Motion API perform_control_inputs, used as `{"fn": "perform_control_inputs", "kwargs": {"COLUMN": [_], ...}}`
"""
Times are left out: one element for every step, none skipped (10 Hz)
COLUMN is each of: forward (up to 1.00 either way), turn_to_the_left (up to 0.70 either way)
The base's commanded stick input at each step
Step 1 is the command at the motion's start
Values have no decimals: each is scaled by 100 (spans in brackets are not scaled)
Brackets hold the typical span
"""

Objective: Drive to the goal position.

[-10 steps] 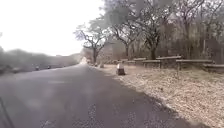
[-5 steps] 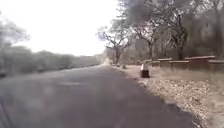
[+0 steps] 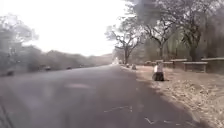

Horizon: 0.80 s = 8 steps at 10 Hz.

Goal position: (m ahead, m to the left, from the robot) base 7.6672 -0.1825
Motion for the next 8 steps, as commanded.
{"fn": "perform_control_inputs", "kwargs": {"forward": [70, 70, 70, 70, 70, 70, 70, 70], "turn_to_the_left": [0, 0, 0, 0, 0, 0, 0, 0]}}
